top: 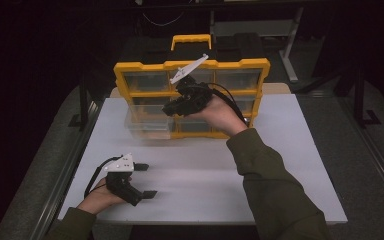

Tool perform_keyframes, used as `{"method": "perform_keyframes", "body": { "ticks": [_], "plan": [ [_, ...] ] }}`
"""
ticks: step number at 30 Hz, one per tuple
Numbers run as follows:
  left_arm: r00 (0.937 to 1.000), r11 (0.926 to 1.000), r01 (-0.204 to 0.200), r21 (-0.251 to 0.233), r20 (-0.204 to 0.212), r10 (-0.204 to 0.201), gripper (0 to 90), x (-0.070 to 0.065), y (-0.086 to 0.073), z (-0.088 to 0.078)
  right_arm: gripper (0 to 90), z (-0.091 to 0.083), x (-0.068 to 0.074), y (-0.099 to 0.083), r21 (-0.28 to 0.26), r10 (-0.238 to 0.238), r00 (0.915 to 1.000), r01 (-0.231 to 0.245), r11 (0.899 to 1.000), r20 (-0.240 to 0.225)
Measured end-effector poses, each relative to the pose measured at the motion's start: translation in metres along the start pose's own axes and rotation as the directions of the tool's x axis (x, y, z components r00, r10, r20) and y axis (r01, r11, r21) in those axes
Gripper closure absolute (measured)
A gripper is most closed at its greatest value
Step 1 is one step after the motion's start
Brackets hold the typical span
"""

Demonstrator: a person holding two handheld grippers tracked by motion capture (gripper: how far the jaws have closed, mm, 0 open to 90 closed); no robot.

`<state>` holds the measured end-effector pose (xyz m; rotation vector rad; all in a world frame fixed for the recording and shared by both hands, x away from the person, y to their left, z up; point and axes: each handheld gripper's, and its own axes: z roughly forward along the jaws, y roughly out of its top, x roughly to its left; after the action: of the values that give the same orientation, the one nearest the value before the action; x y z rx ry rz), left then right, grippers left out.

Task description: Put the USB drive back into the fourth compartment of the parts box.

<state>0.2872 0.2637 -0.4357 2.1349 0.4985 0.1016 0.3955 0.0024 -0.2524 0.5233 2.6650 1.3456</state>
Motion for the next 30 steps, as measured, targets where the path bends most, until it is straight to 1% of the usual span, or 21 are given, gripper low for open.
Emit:
{"method": "perform_keyframes", "body": {
  "ticks": [1, 3, 7, 10, 11, 12, 14, 17, 18, 19, 22, 23, 24, 29, 30],
  "plan": [
    [1.0000, 1.0000, 0.000, 0.000, 0.001, 0.000, 0.0, 0.000, 0.000, 0.000, 77.9, 0.004, 0.001, 0.003, 0.000, -0.005, 1.0000, 0.005, 1.000, -0.007],
    [1.0000, 1.0000, 0.000, 0.001, 0.002, 0.000, 0.0, 0.000, 0.000, 0.000, 77.8, 0.006, 0.001, 0.004, 0.000, -0.009, 0.9999, 0.009, 1.000, -0.008],
    [1.0000, 1.0000, 0.000, -0.001, 0.002, 0.000, 0.0, -0.001, 0.000, 0.000, 77.5, 0.015, 0.002, 0.008, 0.004, -0.010, 0.9998, 0.010, 1.000, -0.018],
    [1.0000, 1.0000, 0.000, -0.001, 0.002, 0.000, 0.0, -0.001, 0.000, 0.000, 77.2, 0.017, 0.002, 0.008, 0.003, -0.012, 0.9997, 0.012, 1.000, -0.020],
    [1.0000, 1.0000, -0.002, -0.002, 0.002, 0.002, 0.0, -0.001, 0.000, -0.001, 74.9, 0.018, 0.002, 0.008, 0.001, -0.011, 0.9998, 0.011, 1.000, -0.019],
    [1.0000, 1.0000, -0.001, -0.004, 0.002, 0.001, 0.0, -0.001, 0.000, -0.001, 60.1, 0.019, 0.001, 0.008, -0.015, 0.004, 0.9998, -0.005, 1.000, -0.022],
    [1.0000, 1.0000, 0.000, -0.003, 0.002, 0.000, 0.0, -0.001, 0.000, -0.001, 53.4, 0.018, 0.001, 0.008, -0.016, 0.011, 0.9999, -0.011, 1.000, -0.011],
    [1.0000, 1.0000, -0.002, -0.003, 0.000, 0.002, 0.0, -0.001, 0.000, -0.001, 49.2, 0.013, 0.000, 0.005, -0.020, 0.024, 0.9997, -0.024, 1.000, -0.001],
    [1.0000, 1.0000, -0.002, -0.003, 0.000, 0.002, 0.0, -0.001, 0.000, -0.001, 49.2, 0.013, 0.000, 0.005, -0.020, 0.024, 0.9997, -0.024, 1.000, -0.001],
    [1.0000, 1.0000, -0.001, -0.003, 0.000, 0.001, 0.0, -0.001, 0.000, -0.001, 46.4, 0.007, -0.001, 0.002, -0.024, 0.032, 0.9995, -0.032, 0.999, 0.008],
    [1.0000, 1.0000, -0.001, -0.002, 0.000, 0.001, 0.0, -0.001, 0.000, -0.001, 41.8, 0.001, -0.002, -0.003, -0.031, 0.044, 0.9989, -0.043, 0.999, 0.019],
    [1.0000, 1.0000, -0.001, -0.002, 0.000, 0.001, 0.0, -0.001, 0.000, -0.001, 41.8, 0.001, -0.002, -0.003, -0.031, 0.044, 0.9989, -0.043, 0.999, 0.019],
    [1.0000, 1.0000, -0.001, -0.002, -0.001, 0.001, 0.0, -0.001, 0.000, -0.001, 37.6, -0.005, -0.003, -0.009, -0.030, 0.050, 0.9983, -0.049, 0.998, 0.030],
    [1.0000, 1.0000, -0.001, 0.001, -0.002, 0.001, 0.0, -0.001, 0.000, -0.001, 36.6, -0.006, -0.003, -0.010, -0.030, 0.049, 0.9982, -0.048, 0.998, 0.034],
    [1.0000, 1.0000, -0.001, 0.001, -0.002, 0.001, 0.0, -0.001, 0.000, -0.001, 29.6, -0.015, -0.005, -0.026, -0.026, 0.068, 0.9964, -0.067, 0.997, 0.051]
  ]
}}
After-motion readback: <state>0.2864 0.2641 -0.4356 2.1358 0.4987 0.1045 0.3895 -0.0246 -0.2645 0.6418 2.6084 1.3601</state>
